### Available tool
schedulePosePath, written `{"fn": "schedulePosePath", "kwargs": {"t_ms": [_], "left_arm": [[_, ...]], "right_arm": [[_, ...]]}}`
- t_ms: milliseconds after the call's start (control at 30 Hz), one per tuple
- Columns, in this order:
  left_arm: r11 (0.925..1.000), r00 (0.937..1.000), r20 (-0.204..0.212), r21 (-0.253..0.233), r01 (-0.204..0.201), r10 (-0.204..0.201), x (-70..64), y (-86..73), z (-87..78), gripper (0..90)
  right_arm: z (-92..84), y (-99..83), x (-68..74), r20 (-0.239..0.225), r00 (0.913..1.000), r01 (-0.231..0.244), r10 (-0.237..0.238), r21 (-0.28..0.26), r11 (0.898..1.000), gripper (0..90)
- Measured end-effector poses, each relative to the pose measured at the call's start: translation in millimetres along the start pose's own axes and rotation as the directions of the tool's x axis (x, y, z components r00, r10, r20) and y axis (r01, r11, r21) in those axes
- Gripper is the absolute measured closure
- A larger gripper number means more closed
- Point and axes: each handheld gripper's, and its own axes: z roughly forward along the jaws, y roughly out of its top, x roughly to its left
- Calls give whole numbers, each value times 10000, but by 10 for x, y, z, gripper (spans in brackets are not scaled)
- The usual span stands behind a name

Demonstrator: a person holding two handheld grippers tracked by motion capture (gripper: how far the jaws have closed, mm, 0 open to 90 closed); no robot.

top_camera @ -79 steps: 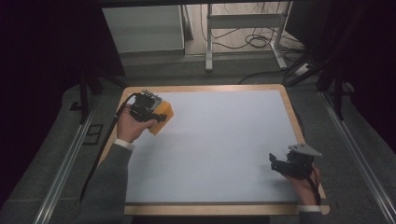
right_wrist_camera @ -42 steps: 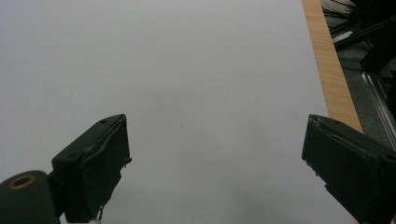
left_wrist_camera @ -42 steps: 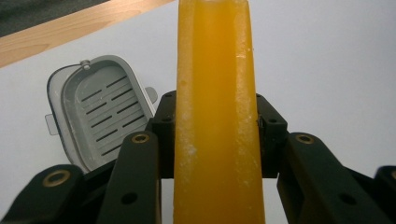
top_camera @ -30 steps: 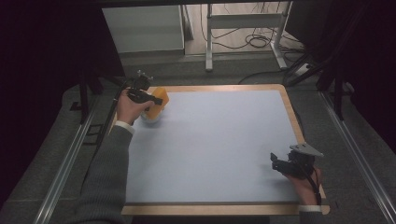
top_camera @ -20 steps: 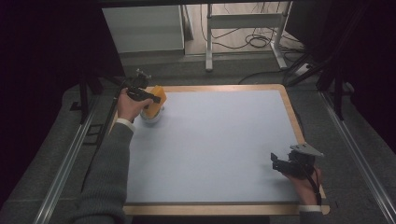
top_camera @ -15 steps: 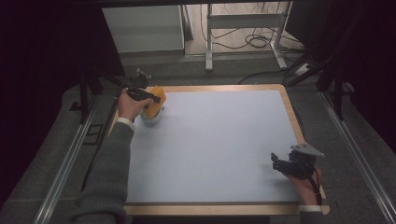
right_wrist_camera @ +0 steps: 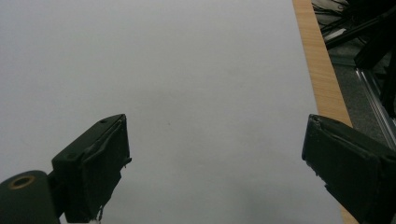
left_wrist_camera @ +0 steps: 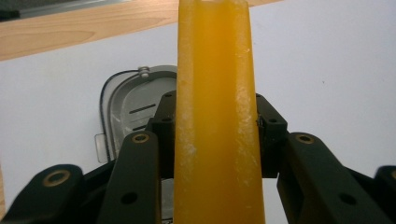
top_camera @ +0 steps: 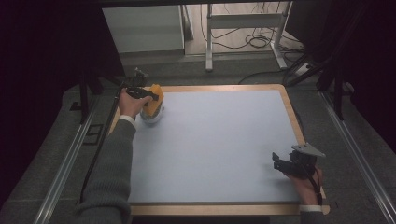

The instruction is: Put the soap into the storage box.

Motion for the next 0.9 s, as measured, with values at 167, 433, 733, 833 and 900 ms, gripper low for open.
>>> {"fn": "schedulePosePath", "kwargs": {"t_ms": [167, 433, 733, 833, 900], "left_arm": [[9986, 9987, -88, -110, 510, -511, 126, -10, 34, 612], [9970, 9959, -464, -37, 775, -776, 191, -42, 146, 612], [9931, 9921, -442, 27, 1173, -1170, 247, -95, 301, 613], [9924, 9915, -446, 77, 1227, -1222, 250, -112, 332, 611], [9926, 9918, -442, -236, 1193, -1203, 255, -121, 315, 597]], "right_arm": [[-29, 13, -13, 138, 9999, -5, 9, -248, 9997, 76], [-29, 11, -22, 236, 9997, -75, 81, -266, 9996, 76], [-25, 5, -31, 274, 9996, -94, 101, -257, 9996, 76], [-20, 2, -32, 276, 9996, -110, 116, -220, 9997, 76], [-16, -1, -28, 294, 9995, -108, 114, -218, 9997, 76]]}}
